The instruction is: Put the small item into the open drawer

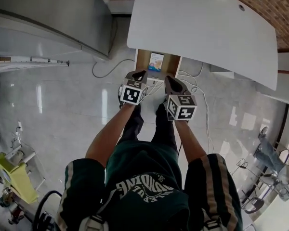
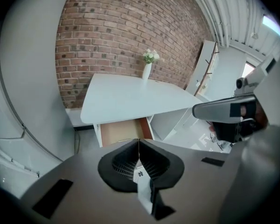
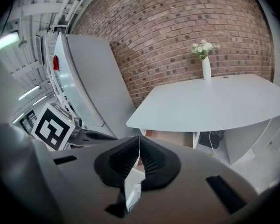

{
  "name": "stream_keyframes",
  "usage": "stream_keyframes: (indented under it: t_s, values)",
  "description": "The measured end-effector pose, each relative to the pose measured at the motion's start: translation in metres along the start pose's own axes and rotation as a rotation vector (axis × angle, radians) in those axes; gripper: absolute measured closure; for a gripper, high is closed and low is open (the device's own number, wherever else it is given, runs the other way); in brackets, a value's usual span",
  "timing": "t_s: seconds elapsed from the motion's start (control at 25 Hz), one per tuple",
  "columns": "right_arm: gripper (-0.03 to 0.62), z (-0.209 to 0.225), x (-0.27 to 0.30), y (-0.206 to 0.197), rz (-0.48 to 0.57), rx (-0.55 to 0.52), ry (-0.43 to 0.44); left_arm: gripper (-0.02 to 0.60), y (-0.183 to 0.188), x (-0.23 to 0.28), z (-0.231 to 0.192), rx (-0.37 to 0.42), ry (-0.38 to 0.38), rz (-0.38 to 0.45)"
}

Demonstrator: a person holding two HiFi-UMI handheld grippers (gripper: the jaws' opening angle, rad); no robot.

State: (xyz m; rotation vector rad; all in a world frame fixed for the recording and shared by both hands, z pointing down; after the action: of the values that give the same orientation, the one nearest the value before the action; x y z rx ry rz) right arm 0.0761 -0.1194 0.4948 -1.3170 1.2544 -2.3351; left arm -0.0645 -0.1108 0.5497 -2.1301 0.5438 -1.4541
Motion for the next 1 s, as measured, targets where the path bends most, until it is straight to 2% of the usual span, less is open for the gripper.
stream_keyframes:
  t_s: [0.24, 0.36, 0.72, 1.0]
  values:
    - [0.569, -0.017, 0.002, 0.034, 0.080, -0.004, -0.001, 0.563, 0.038, -0.037, -0.005, 0.073, -0.011, 0.096]
    - [0.569, -0.018, -0.008, 0.056, 0.127, -0.020, -0.009, 0.563, 0.058, -0.051, 0.001, 0.087, -0.015, 0.150]
    - [0.569, -0.045, -0.041, 0.101, 0.258, -0.049, -0.015, 0.563, 0.115, -0.112, 0.000, 0.207, -0.028, 0.315]
    - [0.569, -0.063, -0.067, 0.146, 0.393, -0.111, -0.025, 0.563, 0.157, -0.159, 0.004, 0.234, -0.071, 0.435]
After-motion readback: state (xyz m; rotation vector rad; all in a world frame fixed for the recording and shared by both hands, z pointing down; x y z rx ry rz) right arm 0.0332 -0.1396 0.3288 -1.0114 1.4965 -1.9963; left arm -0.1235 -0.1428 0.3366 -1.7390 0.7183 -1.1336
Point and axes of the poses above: the fingertips, and each gripper's own axes: x forward along the fingers, z to its right, y out of its top, the point moved 5 cm from there along -x, backward along the fingers, and after that the axes turned 6 degrees about -x, right-handed, at the moved point
